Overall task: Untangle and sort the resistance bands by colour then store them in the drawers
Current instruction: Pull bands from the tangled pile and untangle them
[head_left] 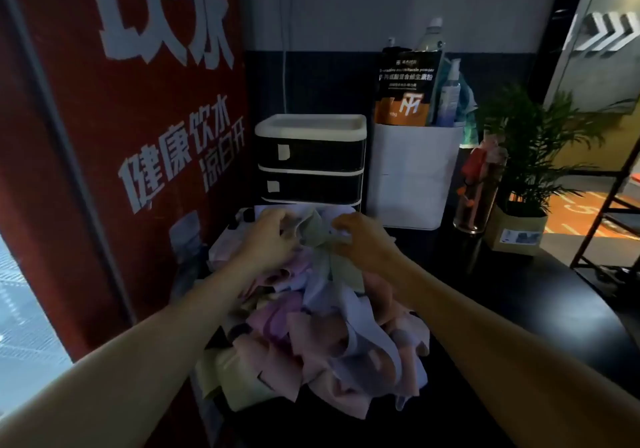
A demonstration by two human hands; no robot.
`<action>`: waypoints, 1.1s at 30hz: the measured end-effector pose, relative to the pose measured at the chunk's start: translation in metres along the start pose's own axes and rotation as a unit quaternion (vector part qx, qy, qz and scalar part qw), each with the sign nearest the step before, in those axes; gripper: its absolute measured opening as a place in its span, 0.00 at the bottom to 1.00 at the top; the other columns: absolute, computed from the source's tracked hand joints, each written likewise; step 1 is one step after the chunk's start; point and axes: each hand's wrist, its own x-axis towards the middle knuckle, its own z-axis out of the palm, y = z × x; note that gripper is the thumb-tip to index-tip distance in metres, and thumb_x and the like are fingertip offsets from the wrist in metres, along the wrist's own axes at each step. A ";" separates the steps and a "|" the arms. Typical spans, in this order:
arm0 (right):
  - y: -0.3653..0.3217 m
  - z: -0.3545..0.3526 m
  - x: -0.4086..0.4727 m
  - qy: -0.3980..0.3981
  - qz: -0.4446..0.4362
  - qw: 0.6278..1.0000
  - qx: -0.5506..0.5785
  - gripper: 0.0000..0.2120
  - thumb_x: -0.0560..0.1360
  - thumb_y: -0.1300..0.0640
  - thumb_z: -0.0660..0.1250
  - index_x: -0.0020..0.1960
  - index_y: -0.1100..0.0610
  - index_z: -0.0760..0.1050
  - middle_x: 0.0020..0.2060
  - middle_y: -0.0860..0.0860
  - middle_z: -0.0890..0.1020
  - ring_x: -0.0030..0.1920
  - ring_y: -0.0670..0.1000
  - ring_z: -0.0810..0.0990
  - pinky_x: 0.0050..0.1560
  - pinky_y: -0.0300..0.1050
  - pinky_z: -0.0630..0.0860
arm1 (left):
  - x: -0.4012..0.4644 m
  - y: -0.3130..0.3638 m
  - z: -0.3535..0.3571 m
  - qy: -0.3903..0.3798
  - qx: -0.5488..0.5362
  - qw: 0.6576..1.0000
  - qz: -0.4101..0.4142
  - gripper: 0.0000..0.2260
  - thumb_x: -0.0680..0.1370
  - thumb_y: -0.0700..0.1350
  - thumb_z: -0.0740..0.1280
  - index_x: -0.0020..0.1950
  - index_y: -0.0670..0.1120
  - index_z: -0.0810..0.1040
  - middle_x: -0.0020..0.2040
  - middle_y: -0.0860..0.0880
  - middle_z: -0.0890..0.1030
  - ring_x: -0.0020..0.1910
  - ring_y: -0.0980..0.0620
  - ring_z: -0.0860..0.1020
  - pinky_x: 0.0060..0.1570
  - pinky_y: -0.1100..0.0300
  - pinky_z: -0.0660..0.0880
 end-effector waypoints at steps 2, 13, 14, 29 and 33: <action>0.001 0.006 0.007 -0.019 -0.019 0.999 -0.038 0.13 0.75 0.59 0.65 0.58 0.62 0.76 0.54 0.57 0.80 0.55 0.57 0.78 0.45 0.41 0.67 | 0.007 -0.006 0.001 -0.025 0.019 1.000 -0.002 0.06 0.76 0.43 0.65 0.52 0.46 0.78 0.55 0.48 0.78 0.52 0.51 0.79 0.51 0.55 0.77; 0.004 -0.012 0.039 -0.027 -0.058 0.997 0.046 0.08 0.73 0.65 0.64 0.47 0.63 0.81 0.43 0.56 0.82 0.43 0.53 0.78 0.47 0.44 0.74 | 0.024 -0.001 -0.019 -0.212 0.211 0.953 0.048 0.10 0.73 0.40 0.70 0.39 0.52 0.72 0.45 0.51 0.68 0.50 0.47 0.72 0.45 0.59 0.69; 0.006 -0.008 0.039 -0.073 -0.054 0.996 0.024 0.09 0.73 0.65 0.65 0.51 0.63 0.80 0.44 0.57 0.81 0.43 0.53 0.77 0.46 0.43 0.74 | 0.025 0.003 -0.019 -0.208 0.227 0.950 0.051 0.08 0.73 0.41 0.70 0.39 0.51 0.72 0.44 0.52 0.67 0.49 0.48 0.72 0.44 0.60 0.68; -0.019 -0.071 0.046 0.124 -0.004 0.966 0.225 0.13 0.77 0.59 0.65 0.40 0.69 0.75 0.31 0.55 0.73 0.33 0.50 0.70 0.35 0.41 0.66 | 0.056 0.084 -0.049 0.025 -0.169 0.985 0.026 0.10 0.81 0.43 0.59 0.40 0.47 0.71 0.35 0.53 0.74 0.33 0.60 0.72 0.37 0.67 0.69; -0.031 -0.114 0.040 0.151 -0.013 0.947 0.283 0.09 0.76 0.59 0.66 0.45 0.66 0.78 0.38 0.61 0.80 0.38 0.52 0.76 0.42 0.48 0.74 | 0.068 0.114 -0.056 0.001 -0.246 0.969 0.009 0.08 0.81 0.42 0.58 0.42 0.45 0.71 0.32 0.51 0.72 0.28 0.59 0.71 0.32 0.66 0.72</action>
